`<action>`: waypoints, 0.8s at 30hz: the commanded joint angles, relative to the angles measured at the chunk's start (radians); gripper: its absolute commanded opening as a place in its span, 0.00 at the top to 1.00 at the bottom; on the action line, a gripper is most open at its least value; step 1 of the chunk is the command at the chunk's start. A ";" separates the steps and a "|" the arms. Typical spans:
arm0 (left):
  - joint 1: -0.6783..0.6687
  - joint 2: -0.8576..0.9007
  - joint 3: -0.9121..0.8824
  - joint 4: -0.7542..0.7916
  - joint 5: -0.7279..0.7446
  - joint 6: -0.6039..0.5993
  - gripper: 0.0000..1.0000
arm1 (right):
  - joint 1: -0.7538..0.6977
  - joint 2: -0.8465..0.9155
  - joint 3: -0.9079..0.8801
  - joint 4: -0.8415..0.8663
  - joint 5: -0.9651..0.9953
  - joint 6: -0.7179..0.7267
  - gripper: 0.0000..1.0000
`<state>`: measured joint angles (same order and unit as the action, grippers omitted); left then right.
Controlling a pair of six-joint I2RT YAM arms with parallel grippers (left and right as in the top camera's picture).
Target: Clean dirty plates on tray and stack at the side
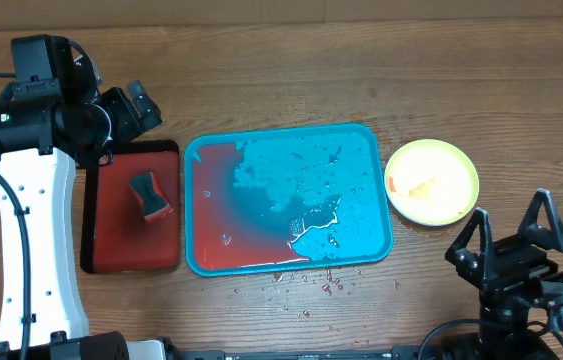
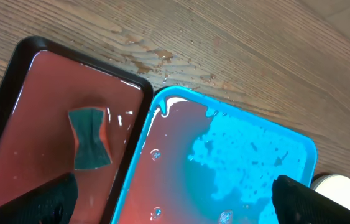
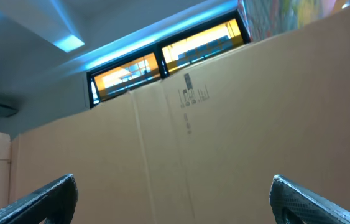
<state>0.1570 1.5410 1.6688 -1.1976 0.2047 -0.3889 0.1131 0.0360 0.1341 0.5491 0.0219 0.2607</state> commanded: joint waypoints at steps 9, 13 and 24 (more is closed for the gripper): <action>0.000 0.003 0.008 0.000 -0.003 0.000 0.00 | 0.021 -0.034 -0.127 0.003 -0.008 0.000 0.00; 0.000 0.003 0.008 0.000 -0.003 0.000 0.00 | 0.043 -0.034 -0.127 -0.045 -0.005 0.000 0.00; 0.000 0.003 0.008 0.000 -0.003 0.000 0.00 | 0.057 -0.033 -0.127 -0.272 0.007 0.000 0.00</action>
<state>0.1570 1.5410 1.6688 -1.1973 0.2047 -0.3889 0.1642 0.0135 0.0181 0.3115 0.0227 0.2611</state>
